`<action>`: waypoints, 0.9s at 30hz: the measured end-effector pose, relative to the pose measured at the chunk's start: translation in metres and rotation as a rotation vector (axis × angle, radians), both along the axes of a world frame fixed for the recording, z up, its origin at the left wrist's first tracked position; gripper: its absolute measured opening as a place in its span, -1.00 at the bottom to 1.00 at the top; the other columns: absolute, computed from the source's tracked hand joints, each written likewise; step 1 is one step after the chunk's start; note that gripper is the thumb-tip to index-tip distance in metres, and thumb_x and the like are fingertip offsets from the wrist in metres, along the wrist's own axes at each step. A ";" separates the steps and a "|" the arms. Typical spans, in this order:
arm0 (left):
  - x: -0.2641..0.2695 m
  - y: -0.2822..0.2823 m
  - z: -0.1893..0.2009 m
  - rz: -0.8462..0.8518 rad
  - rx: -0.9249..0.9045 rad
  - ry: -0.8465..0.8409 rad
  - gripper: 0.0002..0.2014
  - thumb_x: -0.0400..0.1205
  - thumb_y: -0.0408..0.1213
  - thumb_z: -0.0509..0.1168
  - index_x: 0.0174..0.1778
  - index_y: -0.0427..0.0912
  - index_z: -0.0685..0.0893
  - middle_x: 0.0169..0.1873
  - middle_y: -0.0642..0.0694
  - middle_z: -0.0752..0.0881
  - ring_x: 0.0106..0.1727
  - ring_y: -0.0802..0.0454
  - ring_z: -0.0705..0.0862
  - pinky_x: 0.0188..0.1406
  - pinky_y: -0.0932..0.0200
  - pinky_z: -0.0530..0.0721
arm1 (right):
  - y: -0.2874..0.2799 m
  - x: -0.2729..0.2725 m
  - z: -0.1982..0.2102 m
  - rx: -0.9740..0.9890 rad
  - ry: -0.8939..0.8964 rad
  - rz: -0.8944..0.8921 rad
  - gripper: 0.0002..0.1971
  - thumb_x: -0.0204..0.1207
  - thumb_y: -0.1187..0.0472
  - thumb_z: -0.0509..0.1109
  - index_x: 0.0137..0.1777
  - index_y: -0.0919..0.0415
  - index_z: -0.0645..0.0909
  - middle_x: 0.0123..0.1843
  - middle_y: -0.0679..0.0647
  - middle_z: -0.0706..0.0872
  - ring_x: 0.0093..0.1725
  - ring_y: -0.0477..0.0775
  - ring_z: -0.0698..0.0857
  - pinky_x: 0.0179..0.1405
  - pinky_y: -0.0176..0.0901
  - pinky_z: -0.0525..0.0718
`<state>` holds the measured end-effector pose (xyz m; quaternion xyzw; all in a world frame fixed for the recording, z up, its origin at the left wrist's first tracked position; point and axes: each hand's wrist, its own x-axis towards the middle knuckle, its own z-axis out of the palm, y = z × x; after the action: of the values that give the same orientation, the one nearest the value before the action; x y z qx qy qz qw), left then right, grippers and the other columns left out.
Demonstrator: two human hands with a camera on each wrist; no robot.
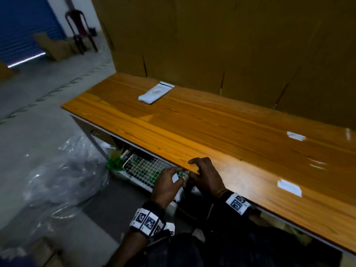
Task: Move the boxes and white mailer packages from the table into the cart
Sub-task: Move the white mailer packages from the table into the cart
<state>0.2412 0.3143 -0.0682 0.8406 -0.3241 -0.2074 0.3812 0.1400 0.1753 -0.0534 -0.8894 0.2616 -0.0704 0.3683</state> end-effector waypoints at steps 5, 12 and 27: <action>0.067 -0.016 0.011 0.037 0.043 -0.041 -0.68 0.64 -0.10 0.36 0.32 0.06 0.64 0.16 -0.01 0.64 0.17 0.06 0.62 0.17 0.07 0.61 | -0.028 0.072 0.003 -0.016 -0.053 0.031 -0.62 0.60 0.04 0.38 0.40 -0.05 0.50 0.36 0.10 0.45 0.17 0.17 0.62 -0.01 0.00 0.64; 0.140 -0.053 0.015 0.083 0.075 -0.015 -0.63 0.65 -0.09 0.34 0.39 0.13 0.57 0.28 -0.04 0.56 0.15 0.10 0.59 0.01 0.22 0.62 | -0.071 0.152 -0.002 0.003 -0.041 0.052 -0.62 0.57 0.07 0.39 0.38 -0.06 0.51 0.36 0.10 0.45 0.29 0.21 0.55 0.08 -0.01 0.60; 0.279 -0.140 0.023 -0.057 0.234 -0.092 -0.30 0.59 -0.04 0.41 0.64 0.02 0.29 0.53 -0.22 0.35 0.57 -0.19 0.31 0.48 0.03 0.38 | -0.116 0.232 0.000 0.014 0.073 -0.014 -0.51 0.60 0.04 0.37 0.51 -0.05 0.40 0.47 0.13 0.38 0.40 0.18 0.51 0.31 0.00 0.55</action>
<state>0.5207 0.1746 -0.0453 0.8783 -0.3387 -0.2158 0.2593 0.3725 0.0598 -0.0537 -0.8869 0.2816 -0.0386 0.3642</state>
